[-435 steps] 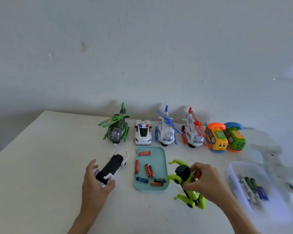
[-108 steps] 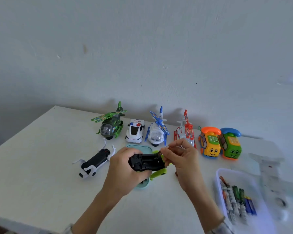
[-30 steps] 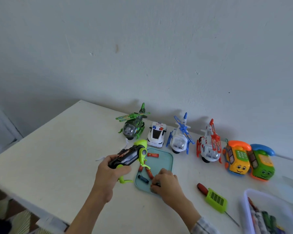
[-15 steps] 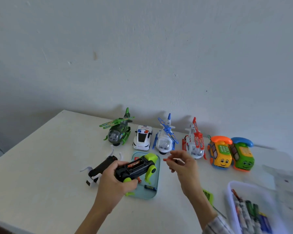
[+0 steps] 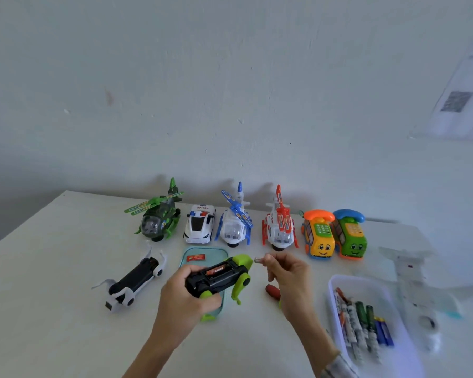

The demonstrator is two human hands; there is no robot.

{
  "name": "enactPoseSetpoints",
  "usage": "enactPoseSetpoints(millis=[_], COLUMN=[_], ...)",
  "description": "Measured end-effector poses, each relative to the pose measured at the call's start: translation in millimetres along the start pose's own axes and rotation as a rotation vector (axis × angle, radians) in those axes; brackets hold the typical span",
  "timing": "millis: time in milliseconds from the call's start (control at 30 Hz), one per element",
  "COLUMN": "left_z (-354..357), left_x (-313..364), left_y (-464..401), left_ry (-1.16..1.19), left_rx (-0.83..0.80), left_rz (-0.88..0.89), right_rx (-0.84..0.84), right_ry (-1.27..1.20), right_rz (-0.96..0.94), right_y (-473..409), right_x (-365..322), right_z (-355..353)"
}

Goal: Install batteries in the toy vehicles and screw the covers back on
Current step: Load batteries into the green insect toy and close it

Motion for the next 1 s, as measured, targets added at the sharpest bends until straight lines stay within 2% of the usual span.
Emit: enactPoseSetpoints(millis=[100, 233, 400, 667, 800, 1000], left_z=[11.9, 22.5, 42.7, 58.8, 60.3, 52.4], left_x=[13.4, 38.9, 47.9, 63.1, 65.8, 75.0], left_y=[3.0, 11.8, 12.2, 15.9, 16.8, 17.4], left_ry=[-0.046, -0.105, -0.110, -0.119, -0.128, -0.174], left_rx=[-0.001, 0.038, 0.011, 0.042, 0.069, 0.147], left_rz=[0.053, 0.148, 0.160, 0.214, 0.235, 0.297], right_rx=[0.030, -0.049, -0.045, -0.046, -0.078, -0.201], right_ry=[-0.103, -0.130, -0.263, -0.243, -0.142, 0.274], right_rz=[-0.028, -0.080, -0.073, -0.075, -0.075, -0.127], right_y=[1.8, 5.8, 1.4, 3.2, 7.9, 20.2], right_x=[-15.8, -37.8, -49.4, -60.7, -70.4, -79.2], right_z=[-9.9, -15.9, -30.8, -43.5, -39.6, -11.0])
Point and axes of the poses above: each hand's wrist, its own y-axis away from the middle knuckle, its own z-axis out of the palm, x = y × z, the point moved 7 cm from there along -y, towards the middle knuckle, and after that the axes turned 13 degrees about -y, right-handed, at the moved point
